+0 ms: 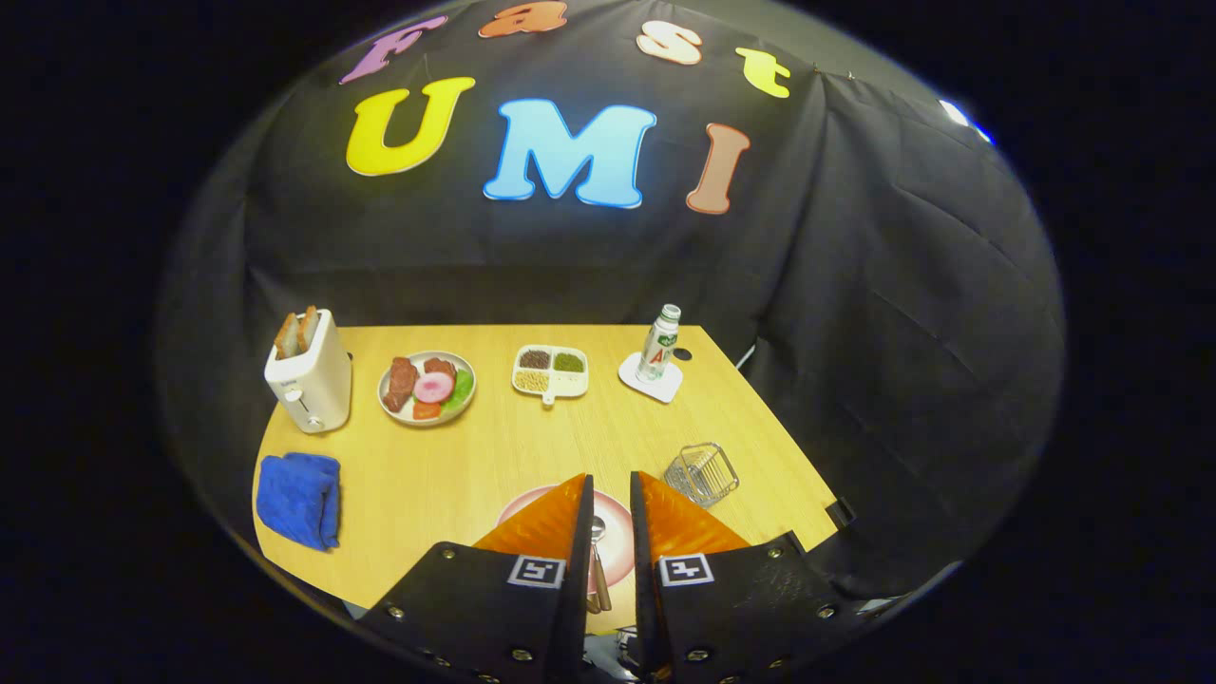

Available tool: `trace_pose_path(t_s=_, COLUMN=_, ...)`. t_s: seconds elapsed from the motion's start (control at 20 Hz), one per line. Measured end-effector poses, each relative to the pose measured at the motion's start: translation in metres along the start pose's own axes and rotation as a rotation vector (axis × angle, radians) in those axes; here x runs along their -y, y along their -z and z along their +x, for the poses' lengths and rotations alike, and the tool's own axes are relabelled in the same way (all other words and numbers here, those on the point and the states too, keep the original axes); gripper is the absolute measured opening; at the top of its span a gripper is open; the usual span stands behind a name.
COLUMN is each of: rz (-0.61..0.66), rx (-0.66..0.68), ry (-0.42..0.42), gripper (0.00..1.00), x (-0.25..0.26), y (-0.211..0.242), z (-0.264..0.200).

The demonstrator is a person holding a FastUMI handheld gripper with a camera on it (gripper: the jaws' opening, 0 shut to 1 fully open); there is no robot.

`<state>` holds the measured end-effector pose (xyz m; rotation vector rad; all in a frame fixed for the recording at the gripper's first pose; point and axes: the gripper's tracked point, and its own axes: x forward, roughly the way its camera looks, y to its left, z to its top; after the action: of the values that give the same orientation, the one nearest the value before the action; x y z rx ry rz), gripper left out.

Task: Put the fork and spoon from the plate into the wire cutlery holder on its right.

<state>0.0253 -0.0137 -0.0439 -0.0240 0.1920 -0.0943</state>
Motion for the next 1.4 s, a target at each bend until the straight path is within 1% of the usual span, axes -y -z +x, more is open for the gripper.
trace_pose_path(t_s=0.3, rz=0.017, rx=-0.227, ry=0.012, gripper=0.22, x=0.001, y=0.061, z=0.054)
trace_pose_path(t_s=0.5, rz=-0.021, rx=-0.379, ry=0.030, gripper=0.22, x=0.006, y=0.105, z=0.088)
trace_pose_path(t_s=0.75, rz=-0.024, rx=-0.526, ry=-0.012, gripper=0.22, x=-0.006, y=0.149, z=0.125)
trace_pose_path(t_s=0.9, rz=-0.001, rx=-0.582, ry=-0.042, gripper=0.22, x=-0.016, y=0.170, z=0.140)
trace_pose_path(t_s=1.05, rz=-0.008, rx=-0.641, ry=-0.055, gripper=0.22, x=-0.019, y=0.191, z=0.148)
trace_pose_path(t_s=1.4, rz=0.023, rx=-0.704, ry=-0.095, gripper=0.22, x=-0.029, y=0.218, z=0.166)
